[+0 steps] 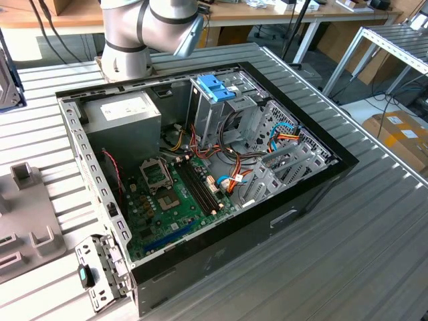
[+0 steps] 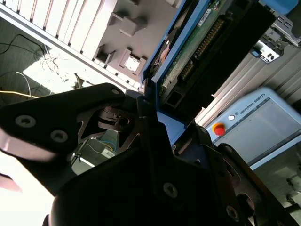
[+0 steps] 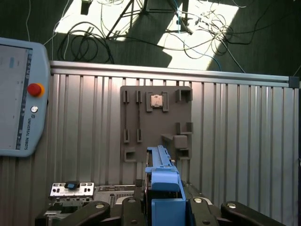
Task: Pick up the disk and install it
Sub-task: 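Pick up the disk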
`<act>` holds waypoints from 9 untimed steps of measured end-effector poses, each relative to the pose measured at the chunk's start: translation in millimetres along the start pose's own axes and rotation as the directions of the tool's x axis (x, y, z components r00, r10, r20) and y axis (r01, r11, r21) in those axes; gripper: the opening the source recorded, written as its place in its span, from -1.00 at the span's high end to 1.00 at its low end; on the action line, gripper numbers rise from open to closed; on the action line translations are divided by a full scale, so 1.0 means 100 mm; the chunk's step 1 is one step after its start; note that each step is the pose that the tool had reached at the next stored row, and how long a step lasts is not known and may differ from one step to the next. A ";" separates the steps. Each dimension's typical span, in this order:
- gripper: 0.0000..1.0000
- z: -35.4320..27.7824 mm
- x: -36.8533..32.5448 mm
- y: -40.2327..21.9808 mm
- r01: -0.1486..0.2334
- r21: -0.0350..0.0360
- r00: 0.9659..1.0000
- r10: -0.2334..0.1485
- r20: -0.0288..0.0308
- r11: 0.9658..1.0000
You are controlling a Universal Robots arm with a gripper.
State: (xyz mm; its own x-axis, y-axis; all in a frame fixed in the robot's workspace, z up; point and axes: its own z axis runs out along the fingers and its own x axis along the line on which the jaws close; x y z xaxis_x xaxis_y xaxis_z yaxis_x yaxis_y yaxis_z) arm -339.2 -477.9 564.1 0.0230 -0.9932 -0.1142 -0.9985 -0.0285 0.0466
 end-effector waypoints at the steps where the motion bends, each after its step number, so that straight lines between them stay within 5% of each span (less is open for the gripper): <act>1: 0.25 0.000 0.000 -0.007 0.000 0.000 1.000 0.000 0.000 1.000; 9: 0.25 -0.002 0.002 -0.083 0.000 0.000 1.000 0.000 0.000 1.000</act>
State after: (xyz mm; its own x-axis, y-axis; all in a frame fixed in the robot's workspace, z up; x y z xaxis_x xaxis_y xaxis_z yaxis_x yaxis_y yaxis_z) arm -330.9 -477.9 563.9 0.0231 -0.9932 -0.1142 -0.9985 -0.0286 0.0466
